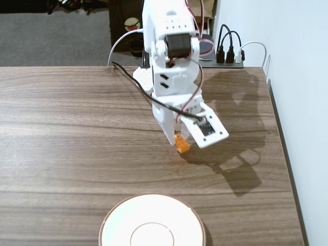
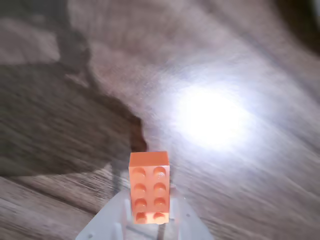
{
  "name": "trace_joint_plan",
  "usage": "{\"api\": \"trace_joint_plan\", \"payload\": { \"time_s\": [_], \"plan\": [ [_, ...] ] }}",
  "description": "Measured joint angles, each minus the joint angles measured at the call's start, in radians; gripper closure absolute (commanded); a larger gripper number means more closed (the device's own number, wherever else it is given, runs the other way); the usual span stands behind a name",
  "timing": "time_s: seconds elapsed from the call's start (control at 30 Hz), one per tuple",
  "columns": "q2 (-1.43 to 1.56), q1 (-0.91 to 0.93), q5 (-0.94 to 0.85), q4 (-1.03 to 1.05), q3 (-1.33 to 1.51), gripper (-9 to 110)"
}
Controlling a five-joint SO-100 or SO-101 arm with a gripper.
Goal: Grasp a lego block and put it on the plate.
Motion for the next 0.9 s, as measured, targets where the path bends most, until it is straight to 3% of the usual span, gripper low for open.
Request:
{"api": "trace_joint_plan", "payload": {
  "time_s": [0.47,0.9],
  "plan": [
    [0.141,0.124,0.066,0.032,-0.143,94],
    [0.091,0.216,0.114,-0.086,-0.224,94]
  ]
}}
